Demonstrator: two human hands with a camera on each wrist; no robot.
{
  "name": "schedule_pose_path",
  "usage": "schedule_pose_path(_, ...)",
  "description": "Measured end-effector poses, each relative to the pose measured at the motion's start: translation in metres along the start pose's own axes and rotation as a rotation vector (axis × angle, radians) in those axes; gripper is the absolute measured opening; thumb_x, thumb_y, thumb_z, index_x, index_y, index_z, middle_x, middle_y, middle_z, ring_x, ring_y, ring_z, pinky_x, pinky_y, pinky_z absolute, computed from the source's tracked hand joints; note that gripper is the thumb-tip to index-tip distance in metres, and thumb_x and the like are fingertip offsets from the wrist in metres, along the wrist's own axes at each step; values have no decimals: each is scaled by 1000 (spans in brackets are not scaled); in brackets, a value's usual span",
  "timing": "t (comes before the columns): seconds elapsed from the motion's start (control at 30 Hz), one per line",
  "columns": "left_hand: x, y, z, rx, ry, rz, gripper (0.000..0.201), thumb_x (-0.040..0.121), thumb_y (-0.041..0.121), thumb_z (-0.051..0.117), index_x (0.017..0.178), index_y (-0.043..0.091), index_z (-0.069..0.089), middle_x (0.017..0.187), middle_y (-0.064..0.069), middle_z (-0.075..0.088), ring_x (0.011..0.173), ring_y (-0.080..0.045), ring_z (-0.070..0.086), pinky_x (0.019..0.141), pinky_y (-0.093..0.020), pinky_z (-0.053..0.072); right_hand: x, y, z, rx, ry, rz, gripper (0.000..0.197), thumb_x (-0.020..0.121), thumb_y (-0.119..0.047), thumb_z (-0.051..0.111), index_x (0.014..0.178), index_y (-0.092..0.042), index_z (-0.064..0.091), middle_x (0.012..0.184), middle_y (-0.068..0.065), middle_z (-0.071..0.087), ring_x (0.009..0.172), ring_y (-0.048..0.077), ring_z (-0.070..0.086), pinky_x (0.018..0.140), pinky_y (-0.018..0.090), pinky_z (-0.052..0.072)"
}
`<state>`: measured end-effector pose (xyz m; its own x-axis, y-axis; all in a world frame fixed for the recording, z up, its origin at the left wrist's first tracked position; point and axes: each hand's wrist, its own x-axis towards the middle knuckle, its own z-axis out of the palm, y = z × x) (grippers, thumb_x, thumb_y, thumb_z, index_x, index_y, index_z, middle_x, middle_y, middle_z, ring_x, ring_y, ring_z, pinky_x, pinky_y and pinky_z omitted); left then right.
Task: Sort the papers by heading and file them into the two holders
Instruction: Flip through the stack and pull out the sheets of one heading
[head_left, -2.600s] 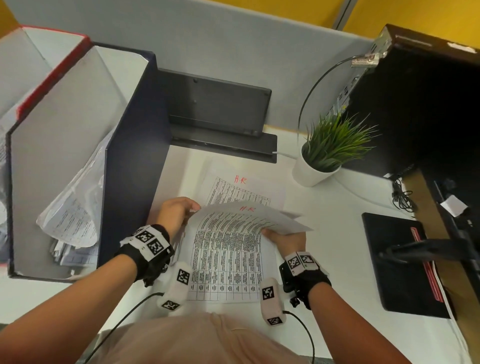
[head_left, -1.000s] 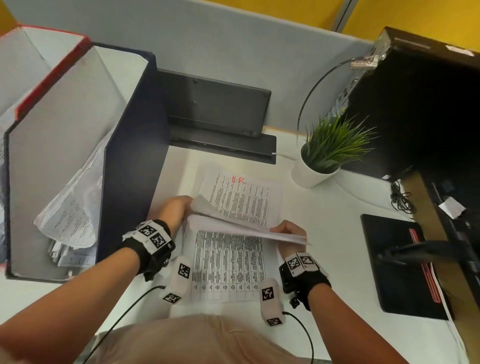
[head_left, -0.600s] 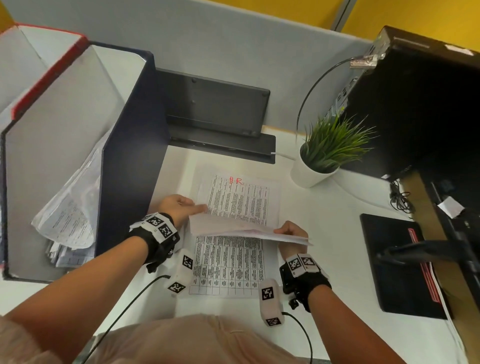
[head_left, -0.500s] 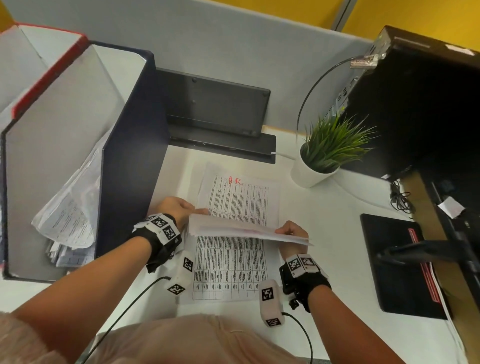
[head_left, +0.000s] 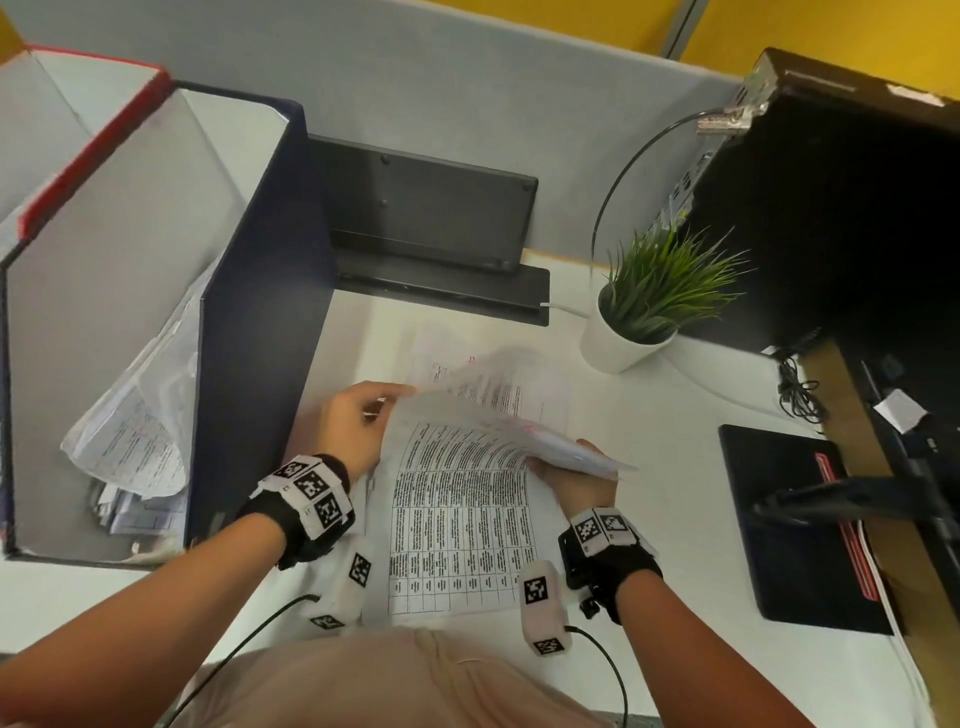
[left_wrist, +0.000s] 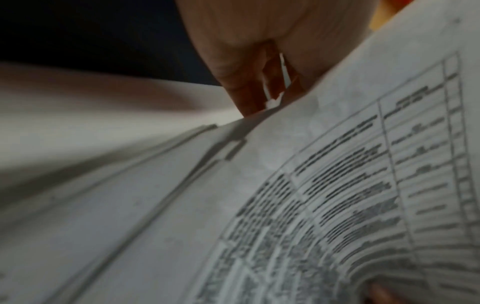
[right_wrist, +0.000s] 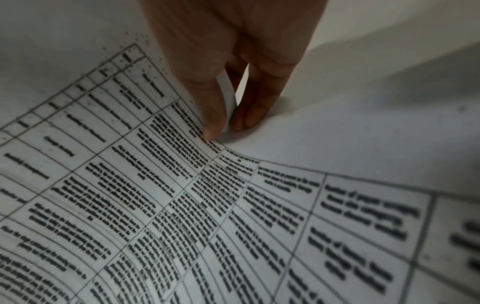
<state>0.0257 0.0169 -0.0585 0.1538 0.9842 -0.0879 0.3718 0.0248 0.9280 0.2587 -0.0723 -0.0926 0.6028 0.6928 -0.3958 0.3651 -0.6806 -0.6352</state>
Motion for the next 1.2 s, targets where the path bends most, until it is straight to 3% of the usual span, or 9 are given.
schedule_pose_path(0.1, -2, 7, -1, -165, -7, -123, 30, 88, -8, 51, 70, 12, 63, 77, -3, 66, 70, -18, 61, 58, -23, 51, -7, 4, 2, 362, 108, 74, 46, 67, -20, 83, 102, -19, 52, 91, -1, 58, 67, 6, 51, 53, 12, 34)
schedule_pose_path(0.23, 2, 17, -4, -318, -122, -248, 33, 82, -18, 37, 63, 2, 55, 83, -17, 64, 81, -28, 60, 65, -25, 50, -9, 2, 4, 519, 76, -116, 55, 64, 10, 77, 104, -14, 47, 62, -1, 57, 51, 0, 54, 50, 10, 43)
schedule_pose_path(0.33, 8, 21, -2, -267, -151, -348, 35, 85, -11, 34, 59, 7, 51, 84, -16, 60, 82, -26, 53, 69, -24, 42, -11, -3, 1, 358, -3, 14, 24, 73, -14, 77, 75, -25, 55, 66, -14, 52, 54, -7, 48, 43, 3, 37)
schedule_pose_path(0.53, 28, 4, -1, -154, -105, -523, 16, 92, 17, 50, 96, 6, 60, 77, -6, 59, 65, -18, 52, 52, -23, 43, -9, 4, 1, 563, 54, -49, 40, 75, 20, 51, 48, -10, 48, 43, -5, 45, 52, 15, 35, 51, 19, 32)
schedule_pose_path(0.67, 31, -7, -1, 137, -155, -440, 25, 67, 23, 83, 75, 9, 63, 76, -4, 64, 73, -17, 60, 72, -27, 48, -10, 4, 2, 518, 47, -156, 43, 73, 22, 53, 51, -14, 49, 53, 0, 46, 51, 14, 36, 41, 9, 33)
schedule_pose_path(0.83, 29, -4, 4, 211, -164, -354, 23, 72, 16, 79, 60, 6, 63, 61, -4, 63, 58, -15, 59, 52, -20, 43, -7, 9, 4, 488, 85, -217, 44, 74, 19, 59, 52, -18, 52, 58, -1, 51, 56, 16, 42, 55, 23, 34)
schedule_pose_path(1.03, 27, -6, -3, 348, -180, -266, 18, 87, 10, 63, 72, -1, 66, 77, -13, 66, 74, -23, 61, 74, -31, 51, -3, 1, 4, 507, 70, -113, 36, 76, 9, 66, 57, -19, 54, 74, 3, 58, 67, 12, 53, 55, 8, 44)
schedule_pose_path(1.13, 22, -6, -7, 324, -117, -143, 18, 90, 7, 57, 77, 2, 68, 77, -10, 63, 72, -19, 57, 68, -27, 45, -2, -1, 2, 636, -4, -42, 48, 80, 17, 46, 45, -15, 56, 71, 6, 58, 66, 17, 54, 56, 17, 50)
schedule_pose_path(1.2, 15, -5, -7, 228, -39, -50, 14, 88, 3, 58, 97, 3, 70, 90, -7, 65, 80, -17, 59, 73, -24, 48, -6, -4, 2, 611, 45, -95, 47, 76, 20, 54, 41, -12, 47, 60, 5, 59, 62, 18, 56, 65, 23, 50)
